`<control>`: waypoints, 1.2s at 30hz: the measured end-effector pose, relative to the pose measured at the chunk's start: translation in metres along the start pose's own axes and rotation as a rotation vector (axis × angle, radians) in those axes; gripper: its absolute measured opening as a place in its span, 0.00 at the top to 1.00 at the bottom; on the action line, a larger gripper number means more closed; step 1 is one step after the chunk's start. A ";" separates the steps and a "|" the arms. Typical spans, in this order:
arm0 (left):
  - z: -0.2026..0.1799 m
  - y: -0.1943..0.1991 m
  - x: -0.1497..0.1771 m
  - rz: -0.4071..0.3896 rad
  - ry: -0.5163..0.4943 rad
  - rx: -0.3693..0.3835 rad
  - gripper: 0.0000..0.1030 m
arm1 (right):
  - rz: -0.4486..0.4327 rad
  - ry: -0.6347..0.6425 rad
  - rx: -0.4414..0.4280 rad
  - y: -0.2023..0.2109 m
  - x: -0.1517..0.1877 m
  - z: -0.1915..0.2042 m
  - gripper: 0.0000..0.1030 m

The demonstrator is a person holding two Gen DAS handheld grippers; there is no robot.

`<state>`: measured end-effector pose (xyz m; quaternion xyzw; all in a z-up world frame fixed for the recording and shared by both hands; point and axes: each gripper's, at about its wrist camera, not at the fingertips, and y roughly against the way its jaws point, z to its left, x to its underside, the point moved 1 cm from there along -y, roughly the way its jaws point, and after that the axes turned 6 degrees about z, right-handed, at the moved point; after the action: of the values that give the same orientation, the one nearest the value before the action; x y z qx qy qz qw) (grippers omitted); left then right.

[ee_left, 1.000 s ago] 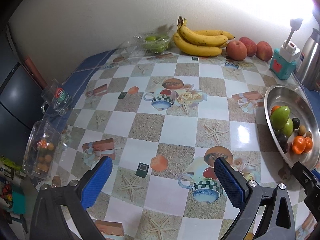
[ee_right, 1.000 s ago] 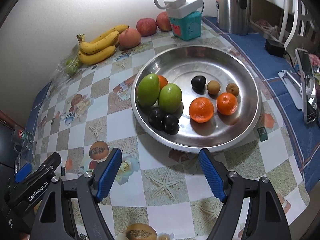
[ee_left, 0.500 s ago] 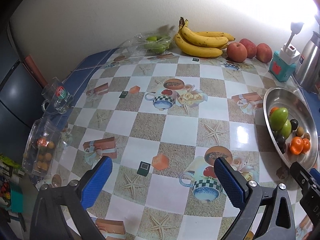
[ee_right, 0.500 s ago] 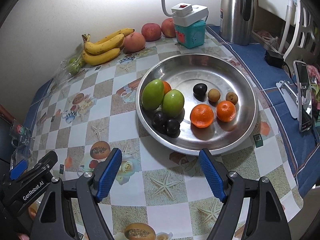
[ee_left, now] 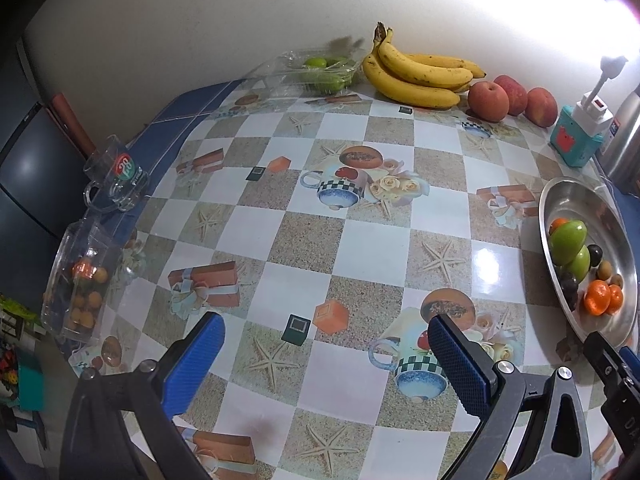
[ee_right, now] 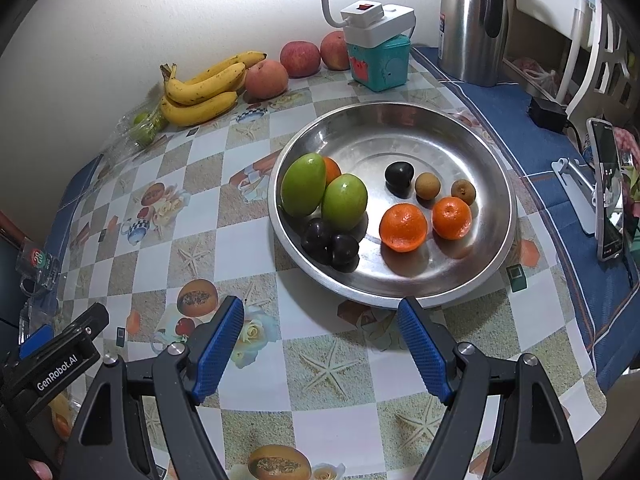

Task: Organize fruits

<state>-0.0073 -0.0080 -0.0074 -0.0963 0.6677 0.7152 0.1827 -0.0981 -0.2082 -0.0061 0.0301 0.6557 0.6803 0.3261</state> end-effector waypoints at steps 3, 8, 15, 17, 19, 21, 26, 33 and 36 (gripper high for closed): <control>0.000 0.000 0.000 0.001 -0.004 0.003 0.00 | 0.004 0.000 0.001 -0.001 0.000 0.000 0.22; -0.001 0.001 0.000 -0.001 -0.006 0.006 0.00 | 0.005 0.002 0.003 -0.001 0.000 0.001 0.22; -0.001 0.002 -0.001 0.001 -0.008 0.008 0.00 | 0.005 0.010 0.007 -0.002 0.000 0.002 0.22; -0.001 0.002 -0.001 0.001 -0.009 0.007 0.00 | 0.006 0.010 0.006 -0.002 0.000 0.002 0.22; -0.001 0.002 -0.001 0.002 -0.009 0.006 0.00 | 0.009 0.011 0.007 -0.002 0.000 0.002 0.22; -0.001 0.002 -0.001 0.003 -0.009 0.006 0.00 | 0.012 0.012 0.007 -0.003 0.000 0.002 0.22; -0.002 0.001 0.000 0.003 -0.010 0.006 0.00 | 0.013 0.013 0.007 -0.003 0.000 0.001 0.22; -0.002 0.001 0.000 0.004 -0.013 0.006 0.00 | 0.014 0.014 0.008 -0.003 0.000 0.002 0.22; -0.002 0.001 0.000 0.005 -0.013 0.007 0.00 | 0.014 0.014 0.007 -0.003 0.000 0.002 0.22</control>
<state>-0.0076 -0.0104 -0.0066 -0.0894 0.6691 0.7141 0.1855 -0.0957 -0.2069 -0.0089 0.0310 0.6602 0.6804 0.3164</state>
